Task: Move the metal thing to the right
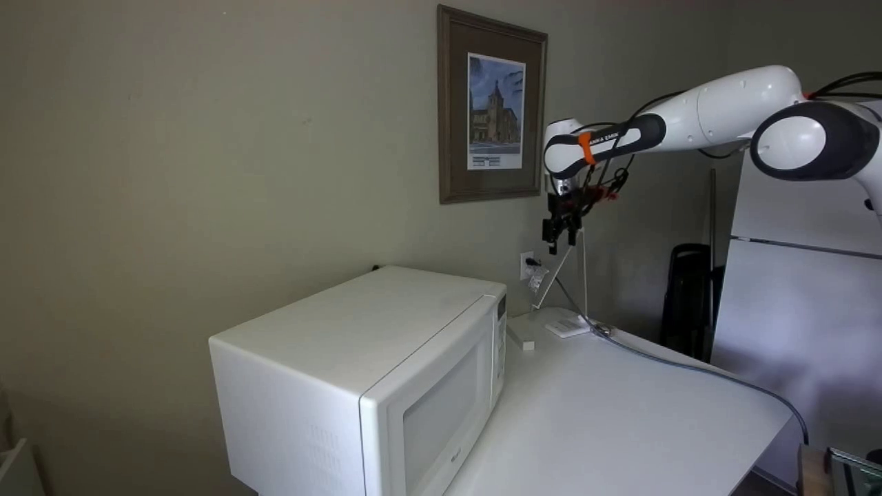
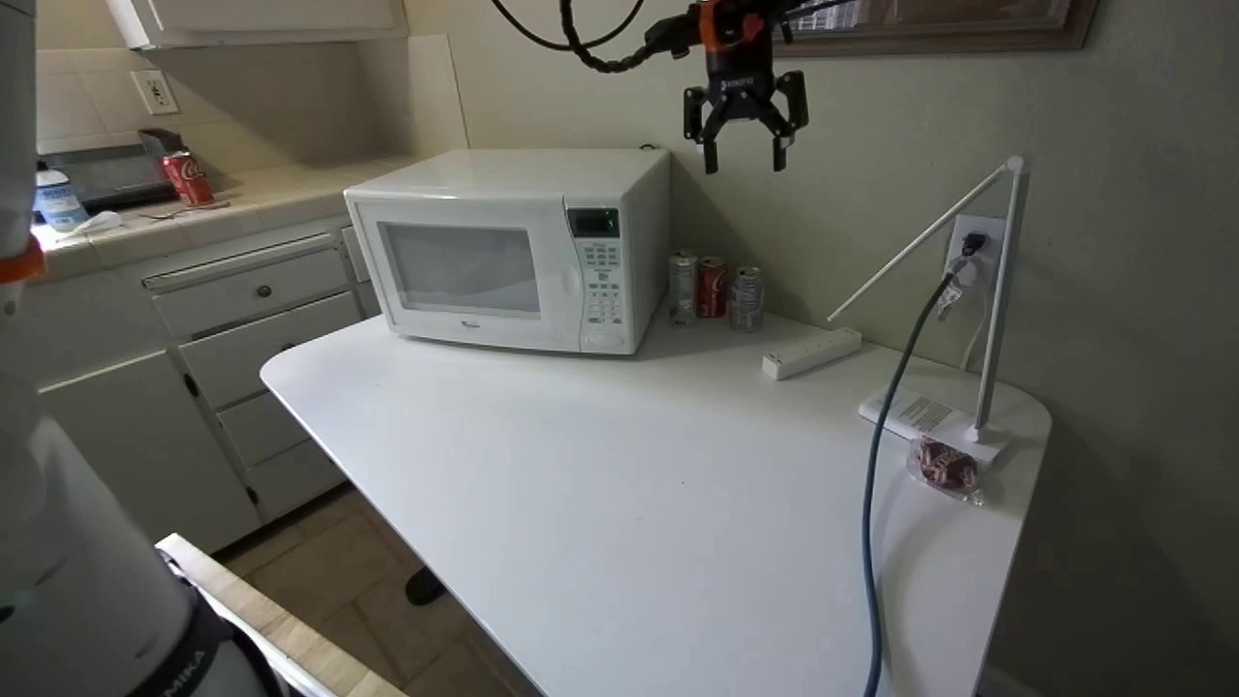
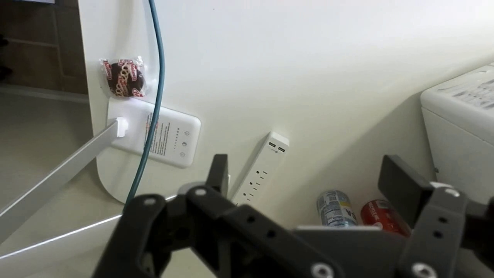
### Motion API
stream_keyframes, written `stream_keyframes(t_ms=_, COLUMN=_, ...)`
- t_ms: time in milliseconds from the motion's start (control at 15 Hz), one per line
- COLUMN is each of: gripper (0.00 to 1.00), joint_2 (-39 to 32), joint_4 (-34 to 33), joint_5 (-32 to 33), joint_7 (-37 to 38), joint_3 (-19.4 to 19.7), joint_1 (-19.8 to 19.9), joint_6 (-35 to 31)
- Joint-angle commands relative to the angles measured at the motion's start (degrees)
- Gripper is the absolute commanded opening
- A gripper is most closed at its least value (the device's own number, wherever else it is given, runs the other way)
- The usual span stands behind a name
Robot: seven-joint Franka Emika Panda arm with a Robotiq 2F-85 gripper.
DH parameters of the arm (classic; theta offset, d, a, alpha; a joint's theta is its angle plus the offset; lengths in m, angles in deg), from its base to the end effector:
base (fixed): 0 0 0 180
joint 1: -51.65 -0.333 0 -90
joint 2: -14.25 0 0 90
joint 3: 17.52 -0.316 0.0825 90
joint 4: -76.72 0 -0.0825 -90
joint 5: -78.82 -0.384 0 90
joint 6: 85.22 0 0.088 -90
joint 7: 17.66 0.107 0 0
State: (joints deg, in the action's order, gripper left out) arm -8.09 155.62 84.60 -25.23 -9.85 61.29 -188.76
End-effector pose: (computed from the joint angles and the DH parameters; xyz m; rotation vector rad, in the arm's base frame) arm 0.6521 -0.1961 0.4994 2.9795 -0.2050 0.0154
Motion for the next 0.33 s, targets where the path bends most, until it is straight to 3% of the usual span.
stream_keyframes(t_ms=0, gripper=1.0, joint_2=-0.16, joint_4=-0.33, joint_5=-0.15, joint_7=-0.28, joint_3=-0.26, joint_1=0.54, joint_6=0.26)
stream_keyframes(t_ms=267, gripper=1.0, joint_2=-0.19, joint_4=-0.33, joint_5=-0.31, joint_7=-0.43, joint_3=-0.35, joint_1=0.71, joint_6=0.26)
